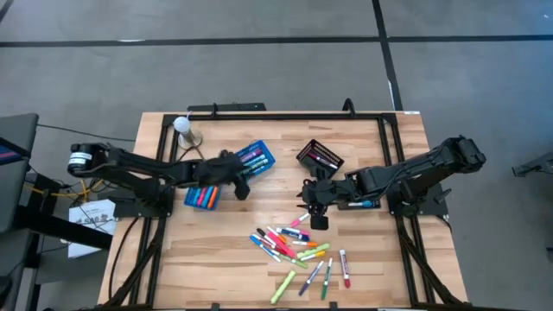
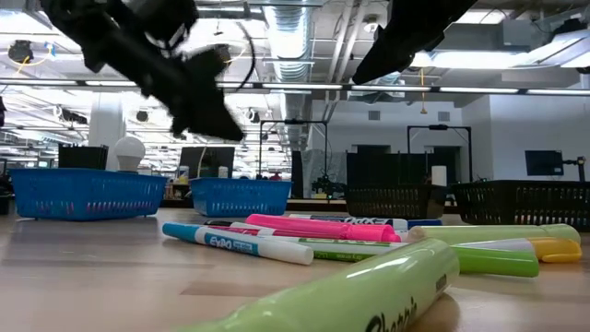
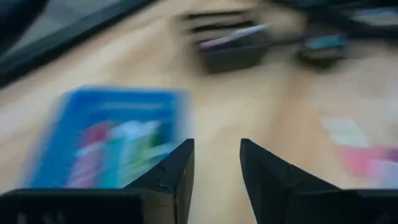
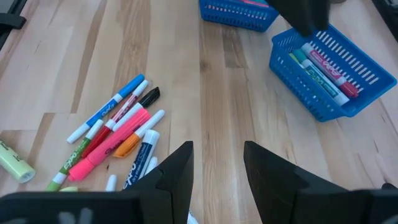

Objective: Pick & Place Markers
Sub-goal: Put the light blue marker pen into the top black bin

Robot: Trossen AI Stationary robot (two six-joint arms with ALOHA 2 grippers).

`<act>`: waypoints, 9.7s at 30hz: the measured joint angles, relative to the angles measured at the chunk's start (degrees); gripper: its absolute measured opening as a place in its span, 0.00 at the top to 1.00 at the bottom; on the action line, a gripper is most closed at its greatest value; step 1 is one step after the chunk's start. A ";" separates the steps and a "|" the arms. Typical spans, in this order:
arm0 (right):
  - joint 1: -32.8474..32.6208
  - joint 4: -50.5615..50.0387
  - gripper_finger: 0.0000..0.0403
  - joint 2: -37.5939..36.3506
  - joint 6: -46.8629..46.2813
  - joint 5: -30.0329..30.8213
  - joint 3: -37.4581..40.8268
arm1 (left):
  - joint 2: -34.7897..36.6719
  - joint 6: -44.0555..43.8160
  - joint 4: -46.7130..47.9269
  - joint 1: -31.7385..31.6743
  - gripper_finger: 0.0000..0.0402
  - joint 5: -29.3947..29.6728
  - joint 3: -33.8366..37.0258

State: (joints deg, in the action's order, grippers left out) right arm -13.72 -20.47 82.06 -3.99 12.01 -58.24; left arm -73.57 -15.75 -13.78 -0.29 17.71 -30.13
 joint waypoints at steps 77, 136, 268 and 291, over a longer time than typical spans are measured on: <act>0.00 0.15 0.67 0.02 -0.04 0.01 -0.02 | -13.86 7.73 -16.67 26.46 0.99 -9.15 0.09; 0.10 5.07 0.67 2.14 2.01 -0.12 -0.06 | -17.36 13.33 -22.83 26.52 0.91 -9.43 0.13; 14.91 -20.80 0.88 -0.20 -24.23 16.39 6.47 | 2.39 22.34 -18.85 22.02 0.82 14.89 6.86; 15.08 -8.40 0.57 1.92 -15.32 16.93 6.49 | 2.39 21.25 -19.71 22.05 0.82 14.87 6.86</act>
State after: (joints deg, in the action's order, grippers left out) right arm 1.37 -28.87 83.99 -19.31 28.94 -51.75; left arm -71.18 5.50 -33.50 21.76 32.58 -23.27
